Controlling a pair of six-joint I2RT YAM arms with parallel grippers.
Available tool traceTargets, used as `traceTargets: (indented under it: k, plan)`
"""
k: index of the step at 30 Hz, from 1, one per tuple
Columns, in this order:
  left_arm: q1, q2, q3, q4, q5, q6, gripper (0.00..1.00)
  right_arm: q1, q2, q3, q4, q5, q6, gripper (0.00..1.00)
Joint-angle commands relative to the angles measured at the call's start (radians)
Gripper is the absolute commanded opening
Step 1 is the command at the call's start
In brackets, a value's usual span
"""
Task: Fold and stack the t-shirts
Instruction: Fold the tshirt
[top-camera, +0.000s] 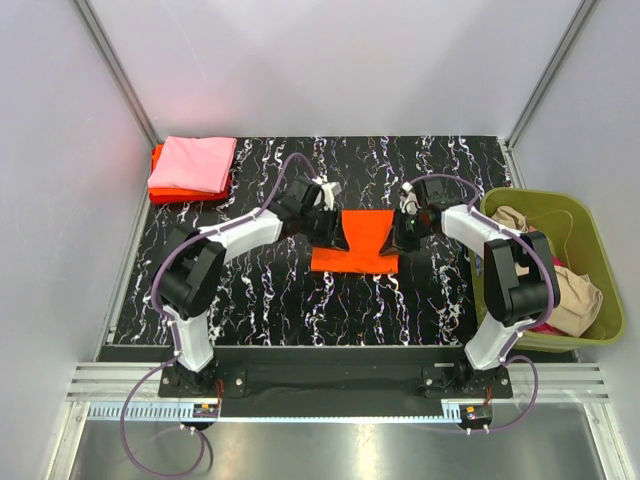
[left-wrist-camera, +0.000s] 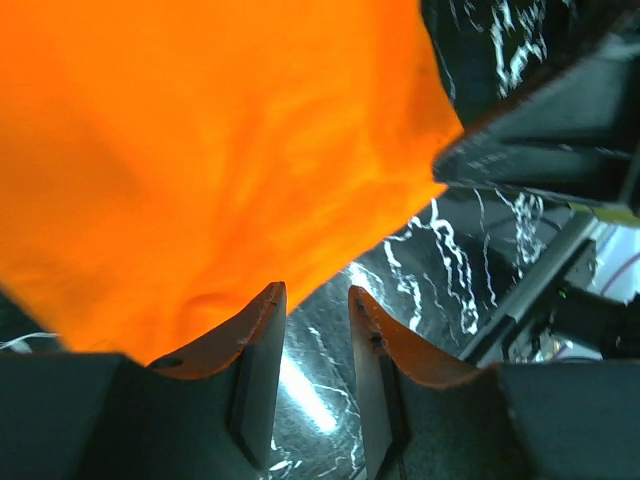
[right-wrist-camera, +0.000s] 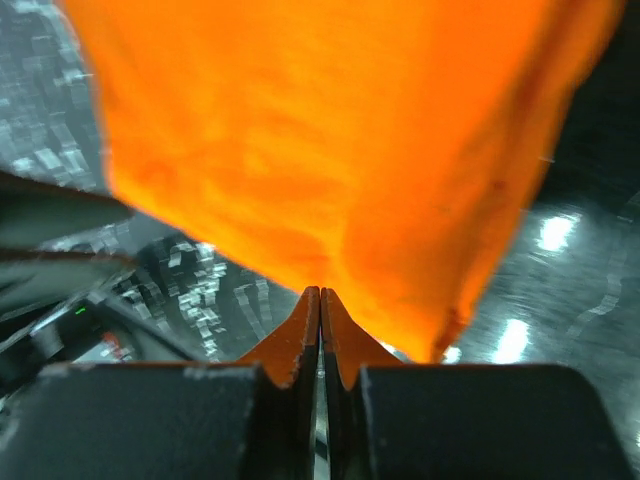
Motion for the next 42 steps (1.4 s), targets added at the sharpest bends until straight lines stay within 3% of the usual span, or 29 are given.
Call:
traceTargets:
  k: [1, 8, 18, 33, 40, 42]
  plan:
    - [-0.014, 0.023, -0.021, 0.065, 0.061, -0.016, 0.36, -0.008, 0.010, -0.028, -0.030, 0.098, -0.035, 0.06]
    - [-0.011, 0.075, -0.084, 0.056, -0.028, 0.021, 0.35, -0.009, 0.044, -0.053, -0.044, 0.251, -0.054, 0.05]
    - [-0.011, -0.008, -0.028, -0.005, -0.052, 0.041, 0.36, -0.009, -0.097, -0.025, -0.106, 0.218, -0.018, 0.05]
    - [-0.011, 0.000, -0.110, 0.041, -0.077, 0.021, 0.37, -0.009, 0.019, -0.122, -0.015, 0.314, -0.047, 0.01]
    - [-0.010, -0.080, -0.095, 0.003, -0.064, 0.016, 0.38, -0.009, -0.042, -0.128, -0.024, 0.293, -0.032, 0.01]
    - [-0.009, -0.132, -0.071, -0.043, -0.077, 0.030, 0.43, -0.009, -0.083, -0.122, -0.046, 0.274, -0.020, 0.01]
